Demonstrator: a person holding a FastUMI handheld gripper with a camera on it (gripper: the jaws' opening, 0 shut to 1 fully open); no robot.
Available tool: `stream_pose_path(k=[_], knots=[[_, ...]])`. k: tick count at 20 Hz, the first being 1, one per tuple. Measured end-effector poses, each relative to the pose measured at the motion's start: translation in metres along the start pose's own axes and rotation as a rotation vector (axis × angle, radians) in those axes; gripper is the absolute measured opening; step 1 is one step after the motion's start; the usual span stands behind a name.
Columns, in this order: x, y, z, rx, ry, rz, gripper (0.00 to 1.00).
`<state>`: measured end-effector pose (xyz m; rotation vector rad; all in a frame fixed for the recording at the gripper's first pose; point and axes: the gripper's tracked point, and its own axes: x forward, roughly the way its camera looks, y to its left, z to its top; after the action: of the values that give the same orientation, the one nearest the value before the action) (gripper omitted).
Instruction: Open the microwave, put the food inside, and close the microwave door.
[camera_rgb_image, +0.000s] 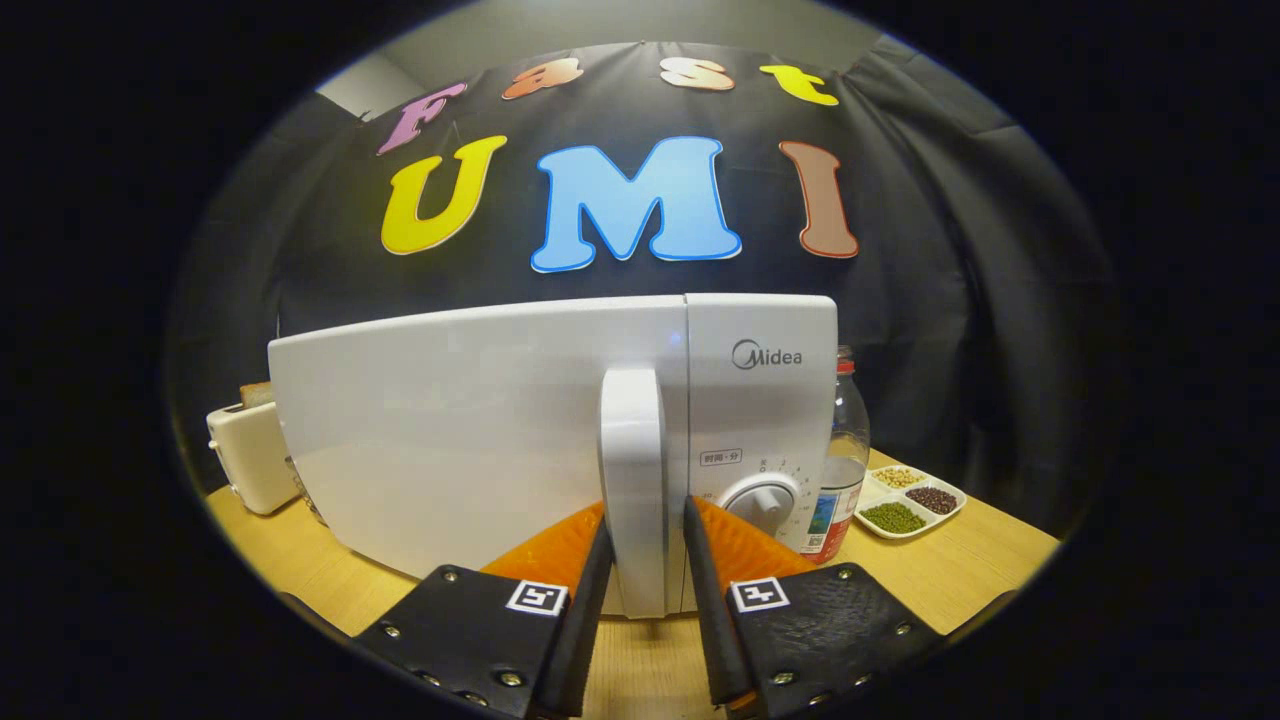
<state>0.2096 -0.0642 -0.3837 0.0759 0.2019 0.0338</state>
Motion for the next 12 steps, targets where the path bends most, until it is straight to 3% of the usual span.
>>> stream_pose_path(k=[1,2,5,6,7,8,12], knots=[[-0.0031,0.0013,-0.0013,-0.016,0.007,-0.01,0.43],[-0.0021,-0.0008,-0.0008,-0.031,0.007,-0.028,0.31],[-0.0011,-0.0008,0.0004,-0.015,0.026,-0.031,0.26],[0.0017,-0.0011,-0.0049,-0.011,0.039,-0.031,0.17],[-0.0041,-0.0004,-0.0004,-0.012,0.038,-0.027,0.17],[-0.0044,0.0004,-0.0019,-0.015,0.044,-0.017,0.11],[-0.0051,0.0008,-0.0024,0.002,0.069,0.007,0.11]])
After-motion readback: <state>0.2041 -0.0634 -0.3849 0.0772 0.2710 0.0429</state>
